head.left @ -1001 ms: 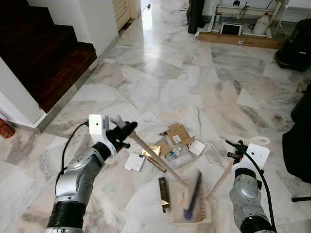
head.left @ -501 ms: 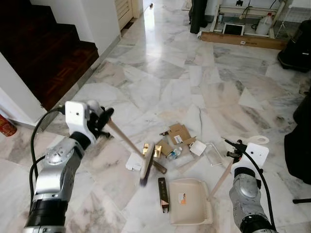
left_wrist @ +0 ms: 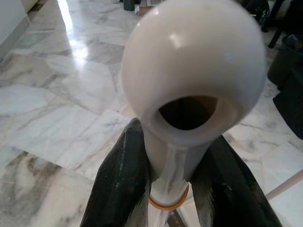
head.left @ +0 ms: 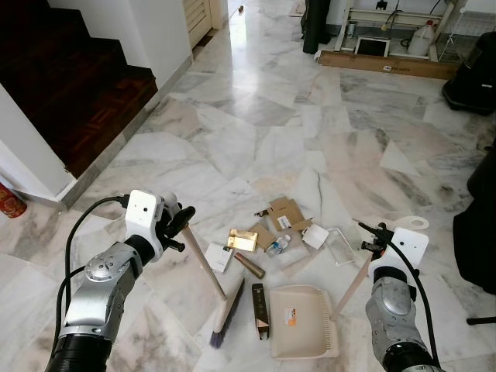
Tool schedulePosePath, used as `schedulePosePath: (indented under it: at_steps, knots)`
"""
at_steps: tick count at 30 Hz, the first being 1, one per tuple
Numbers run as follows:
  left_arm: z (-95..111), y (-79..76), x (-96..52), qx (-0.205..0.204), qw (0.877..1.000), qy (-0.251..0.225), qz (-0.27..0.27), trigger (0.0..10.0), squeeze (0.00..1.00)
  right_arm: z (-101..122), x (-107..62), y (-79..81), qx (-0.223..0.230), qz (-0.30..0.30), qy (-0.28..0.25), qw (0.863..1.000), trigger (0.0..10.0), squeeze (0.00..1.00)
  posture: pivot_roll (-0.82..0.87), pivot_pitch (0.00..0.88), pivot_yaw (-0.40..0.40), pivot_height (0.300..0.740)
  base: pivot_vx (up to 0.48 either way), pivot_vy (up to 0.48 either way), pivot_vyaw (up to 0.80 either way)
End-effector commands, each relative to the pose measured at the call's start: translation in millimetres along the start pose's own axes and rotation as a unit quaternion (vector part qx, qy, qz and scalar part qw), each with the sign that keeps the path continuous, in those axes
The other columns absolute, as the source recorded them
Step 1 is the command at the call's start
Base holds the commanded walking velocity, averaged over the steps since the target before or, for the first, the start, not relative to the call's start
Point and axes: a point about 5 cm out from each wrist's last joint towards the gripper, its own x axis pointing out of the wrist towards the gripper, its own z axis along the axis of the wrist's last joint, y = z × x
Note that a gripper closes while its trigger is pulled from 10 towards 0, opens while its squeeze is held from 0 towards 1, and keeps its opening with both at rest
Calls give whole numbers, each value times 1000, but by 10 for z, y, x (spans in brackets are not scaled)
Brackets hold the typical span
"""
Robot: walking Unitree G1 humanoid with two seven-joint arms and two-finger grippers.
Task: Sweep floor
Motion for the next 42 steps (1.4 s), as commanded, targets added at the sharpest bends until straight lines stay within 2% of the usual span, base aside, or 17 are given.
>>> schedulePosePath:
  at_steps: [1, 14, 19, 25, 36, 38, 40, 42]
  knots:
    - [-66, 15, -3, 14, 1000, 7, 9, 10000, 0, -72, -45, 48, -1, 10, 15, 1000, 10000, 0, 67, 111, 55, 740, 0, 0, 0]
    - [-197, 4, 111, -10, 999, 3, 52, 10000, 0, -73, -54, 62, 1, 10, 13, 1000, 10000, 0, 60, 115, 59, 740, 0, 0, 0]
    - [-239, 5, 133, -36, 998, 4, 57, 10000, 0, -85, -64, 76, 0, 13, 14, 1000, 10000, 0, 61, 116, 58, 740, 0, 0, 0]
    - [-267, -24, 160, -61, 997, 13, 34, 10000, 0, -90, -66, 71, -1, 14, 15, 1000, 10000, 0, 60, 115, 58, 740, 0, 0, 0]
    - [-300, -93, 193, -77, 997, 26, 4, 10000, 0, -91, -73, 82, -6, 20, 12, 1000, 10000, 0, 58, 110, 57, 740, 0, 0, 0]
    - [-328, -140, 194, -85, 995, 46, -20, 10000, 0, -86, -68, 89, -11, 22, 11, 1000, 10000, 0, 60, 107, 56, 740, 0, 0, 0]
    - [-356, -146, 187, -72, 995, 54, -28, 10000, 0, -86, -67, 94, -10, 23, 12, 1000, 10000, 0, 57, 104, 57, 740, 0, 0, 0]
    - [-370, -153, 185, -82, 994, 58, -33, 10000, 0, -86, -66, 94, -10, 23, 12, 1000, 10000, 0, 56, 103, 57, 740, 0, 0, 0]
